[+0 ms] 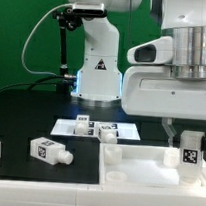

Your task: Assemble one leg

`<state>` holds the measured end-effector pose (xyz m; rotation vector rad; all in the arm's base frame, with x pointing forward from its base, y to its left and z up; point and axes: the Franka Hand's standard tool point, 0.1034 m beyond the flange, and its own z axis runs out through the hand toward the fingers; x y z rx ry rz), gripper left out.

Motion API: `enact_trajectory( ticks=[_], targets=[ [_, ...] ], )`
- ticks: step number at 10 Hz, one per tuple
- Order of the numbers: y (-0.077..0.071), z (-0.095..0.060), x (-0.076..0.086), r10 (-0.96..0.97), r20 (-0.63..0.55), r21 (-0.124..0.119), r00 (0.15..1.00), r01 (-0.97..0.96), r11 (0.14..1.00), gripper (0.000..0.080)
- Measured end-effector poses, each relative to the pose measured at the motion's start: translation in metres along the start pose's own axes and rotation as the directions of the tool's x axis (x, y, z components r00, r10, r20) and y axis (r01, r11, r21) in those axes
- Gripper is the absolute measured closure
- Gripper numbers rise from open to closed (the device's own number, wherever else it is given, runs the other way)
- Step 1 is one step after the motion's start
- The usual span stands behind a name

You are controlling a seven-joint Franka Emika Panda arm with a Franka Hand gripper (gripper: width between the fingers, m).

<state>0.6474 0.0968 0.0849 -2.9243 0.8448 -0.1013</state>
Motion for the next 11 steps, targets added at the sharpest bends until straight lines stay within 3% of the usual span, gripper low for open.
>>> enact_trajectory(
  ticks=[2,4,6,7,8,10,11],
  targets=[
    [-0.002,0.001,-0.004,0.246,-0.004,-0.011,0.969,-0.246,0.969,0.0515],
    [0.002,0.002,-0.003,0.549,-0.006,-0.014,0.835,-0.550,0.835,0.0515],
    [0.009,0.003,-0.005,0.787,-0.001,0.037,0.616,-0.787,0.616,0.0515],
    [0.011,0.003,-0.006,0.846,0.016,0.052,0.534,-0.845,0.532,0.0515],
    [0.011,0.003,-0.008,0.882,0.021,0.048,0.470,-0.882,0.469,0.0515],
    [0.011,0.003,-0.007,0.866,0.017,0.049,0.499,-0.866,0.498,0.0515],
    [0.011,0.003,-0.008,0.865,0.017,0.048,0.502,-0.864,0.501,0.0327]
  ],
)
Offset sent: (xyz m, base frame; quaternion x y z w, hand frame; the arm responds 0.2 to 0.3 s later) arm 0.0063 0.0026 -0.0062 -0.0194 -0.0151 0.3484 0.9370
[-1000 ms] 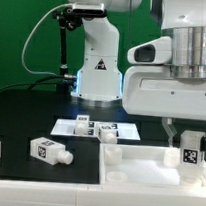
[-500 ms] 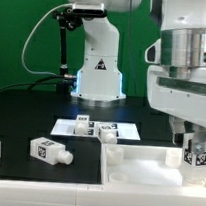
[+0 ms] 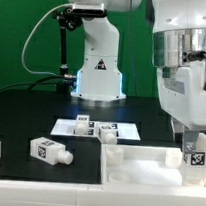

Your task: Assemble one leg

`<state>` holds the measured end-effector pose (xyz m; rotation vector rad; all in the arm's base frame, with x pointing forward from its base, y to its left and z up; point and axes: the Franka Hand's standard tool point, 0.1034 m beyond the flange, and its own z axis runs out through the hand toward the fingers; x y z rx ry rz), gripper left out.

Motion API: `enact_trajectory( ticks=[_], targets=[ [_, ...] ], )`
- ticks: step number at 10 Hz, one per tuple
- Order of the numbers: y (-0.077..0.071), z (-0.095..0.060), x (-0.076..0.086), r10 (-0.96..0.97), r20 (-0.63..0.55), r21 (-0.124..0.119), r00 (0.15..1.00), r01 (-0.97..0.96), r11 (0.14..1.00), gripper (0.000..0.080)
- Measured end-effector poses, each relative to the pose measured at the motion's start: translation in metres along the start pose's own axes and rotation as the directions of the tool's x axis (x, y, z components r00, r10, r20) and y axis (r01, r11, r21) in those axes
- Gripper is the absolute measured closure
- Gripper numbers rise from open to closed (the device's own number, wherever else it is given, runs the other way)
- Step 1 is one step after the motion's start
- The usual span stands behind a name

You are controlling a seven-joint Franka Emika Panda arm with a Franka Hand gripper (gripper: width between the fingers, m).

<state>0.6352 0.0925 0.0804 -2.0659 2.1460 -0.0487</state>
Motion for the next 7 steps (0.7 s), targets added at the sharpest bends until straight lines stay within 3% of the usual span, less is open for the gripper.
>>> enact_trajectory(
  ticks=[1,2,3,5,6,7],
  targets=[
    [0.001,-0.001,-0.005,-0.216,-0.015,-0.017,0.976,0.216,0.976,0.0212],
    [0.002,-0.001,-0.014,-0.398,-0.006,-0.040,0.917,0.398,0.917,0.0212],
    [0.004,-0.001,-0.022,-0.412,-0.003,-0.042,0.911,0.411,0.911,0.0162],
    [0.004,-0.001,-0.021,-0.545,0.001,-0.041,0.839,0.544,0.838,0.0153],
    [0.004,-0.001,-0.021,-0.650,-0.003,-0.054,0.760,0.649,0.758,0.0151],
    [0.003,-0.001,-0.022,-0.810,-0.003,-0.077,0.586,0.807,0.585,0.0151]
  ],
)
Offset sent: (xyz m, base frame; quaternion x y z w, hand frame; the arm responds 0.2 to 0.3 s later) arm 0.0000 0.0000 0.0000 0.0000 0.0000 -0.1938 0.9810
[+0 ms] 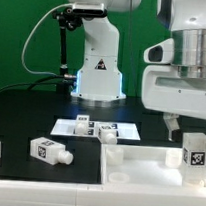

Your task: Assemble one leg

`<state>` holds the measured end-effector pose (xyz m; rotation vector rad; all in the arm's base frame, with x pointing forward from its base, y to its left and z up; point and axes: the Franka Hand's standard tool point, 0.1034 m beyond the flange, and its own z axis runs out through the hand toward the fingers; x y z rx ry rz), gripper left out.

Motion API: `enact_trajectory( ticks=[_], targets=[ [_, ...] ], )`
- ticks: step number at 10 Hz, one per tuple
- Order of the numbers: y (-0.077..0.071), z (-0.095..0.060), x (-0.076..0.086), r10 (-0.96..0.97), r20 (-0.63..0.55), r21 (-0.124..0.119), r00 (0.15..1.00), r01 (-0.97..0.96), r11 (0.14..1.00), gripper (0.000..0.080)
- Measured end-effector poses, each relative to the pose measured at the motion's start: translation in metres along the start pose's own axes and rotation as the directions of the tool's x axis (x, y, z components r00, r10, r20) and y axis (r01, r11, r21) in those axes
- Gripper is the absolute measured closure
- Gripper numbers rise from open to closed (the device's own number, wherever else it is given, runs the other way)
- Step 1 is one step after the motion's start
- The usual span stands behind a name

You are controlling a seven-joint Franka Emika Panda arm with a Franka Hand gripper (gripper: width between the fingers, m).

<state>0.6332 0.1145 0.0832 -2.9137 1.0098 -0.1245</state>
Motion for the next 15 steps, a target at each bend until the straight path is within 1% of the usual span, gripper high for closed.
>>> enact_trajectory(
  ticks=[1,2,3,4,5,6,7,8,10,11,12,13,14,15],
  targets=[
    [-0.003,0.000,-0.001,-0.165,-0.001,-0.005,0.986,0.165,0.986,0.0151],
    [-0.002,0.000,-0.003,-0.313,0.017,-0.020,0.950,0.313,0.949,0.0151],
    [-0.002,-0.003,0.003,-0.387,-0.004,-0.012,0.922,0.387,0.922,0.0151],
    [-0.001,-0.003,0.003,-0.367,-0.006,-0.012,0.930,0.367,0.930,0.0151],
    [-0.001,-0.002,0.003,-0.341,-0.006,-0.013,0.940,0.341,0.940,0.0280],
    [-0.001,-0.002,0.003,-0.316,-0.006,-0.012,0.949,0.315,0.949,0.0280],
    [-0.001,-0.002,0.003,-0.230,-0.006,-0.012,0.973,0.230,0.973,0.0419],
    [-0.001,-0.002,0.003,-0.158,-0.007,-0.012,0.987,0.158,0.987,0.0515],
    [-0.001,-0.001,0.003,0.019,-0.012,-0.009,1.000,-0.019,1.000,0.0514],
    [-0.002,-0.001,0.002,0.139,-0.020,-0.008,0.990,-0.139,0.990,0.0514],
    [-0.002,-0.001,0.003,0.304,-0.016,-0.004,0.953,-0.304,0.953,0.0514],
    [-0.001,-0.001,0.005,0.473,0.000,-0.004,0.881,-0.473,0.881,0.0514],
    [-0.002,0.000,0.007,0.617,0.026,-0.011,0.787,-0.617,0.787,0.0514],
    [-0.002,0.000,0.007,0.761,0.049,-0.010,0.646,-0.762,0.648,0.0514]
  ],
)
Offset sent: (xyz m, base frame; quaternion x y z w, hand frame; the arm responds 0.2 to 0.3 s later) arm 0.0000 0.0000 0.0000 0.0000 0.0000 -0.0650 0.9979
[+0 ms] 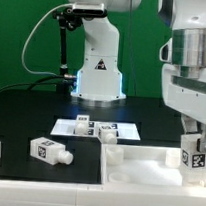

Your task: Assemble one leg

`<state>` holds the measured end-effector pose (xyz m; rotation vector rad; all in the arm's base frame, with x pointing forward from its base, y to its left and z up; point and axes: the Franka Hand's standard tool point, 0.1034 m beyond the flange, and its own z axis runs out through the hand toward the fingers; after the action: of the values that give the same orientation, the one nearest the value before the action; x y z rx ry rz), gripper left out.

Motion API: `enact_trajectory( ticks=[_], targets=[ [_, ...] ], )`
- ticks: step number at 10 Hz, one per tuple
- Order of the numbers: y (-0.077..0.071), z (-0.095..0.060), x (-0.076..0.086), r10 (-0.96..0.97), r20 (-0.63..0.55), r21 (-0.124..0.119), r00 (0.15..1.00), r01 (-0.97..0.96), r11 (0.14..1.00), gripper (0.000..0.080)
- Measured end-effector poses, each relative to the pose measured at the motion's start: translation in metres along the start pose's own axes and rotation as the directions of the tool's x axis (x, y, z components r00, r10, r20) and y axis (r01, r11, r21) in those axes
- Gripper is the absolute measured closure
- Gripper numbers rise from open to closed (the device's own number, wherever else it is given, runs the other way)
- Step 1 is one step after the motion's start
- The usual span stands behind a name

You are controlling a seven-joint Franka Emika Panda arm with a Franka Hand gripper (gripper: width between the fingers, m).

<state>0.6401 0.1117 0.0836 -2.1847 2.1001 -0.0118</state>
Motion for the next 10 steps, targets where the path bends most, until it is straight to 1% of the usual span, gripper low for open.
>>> enact_trajectory(
  ticks=[1,2,3,4,5,6,7,8,10],
  targets=[
    [-0.0012,0.0011,-0.0046,0.217,0.005,0.011,0.976,-0.217,0.976,0.0513],
    [-0.0014,0.0014,-0.0085,0.271,0.006,0.016,0.963,-0.271,0.962,0.0513],
    [-0.0015,0.0015,-0.0078,0.279,0.005,0.016,0.960,-0.279,0.960,0.0437],
    [-0.0011,0.0015,-0.0065,0.171,-0.001,0.013,0.985,-0.171,0.985,0.0437],
    [0.0001,0.0018,-0.0030,-0.029,-0.009,0.001,1.000,0.029,1.000,0.0301],
    [0.0004,0.0047,0.0001,-0.230,-0.010,-0.003,0.973,0.230,0.973,0.0301],
    [0.0038,0.0093,-0.0016,-0.366,-0.003,-0.013,0.931,0.366,0.931,0.0178],
    [0.0049,0.0098,-0.0046,-0.415,0.001,-0.014,0.910,0.415,0.910,0.0158],
    [0.0043,0.0096,-0.0024,-0.506,0.000,-0.014,0.863,0.506,0.863,0.0151]
  ],
)
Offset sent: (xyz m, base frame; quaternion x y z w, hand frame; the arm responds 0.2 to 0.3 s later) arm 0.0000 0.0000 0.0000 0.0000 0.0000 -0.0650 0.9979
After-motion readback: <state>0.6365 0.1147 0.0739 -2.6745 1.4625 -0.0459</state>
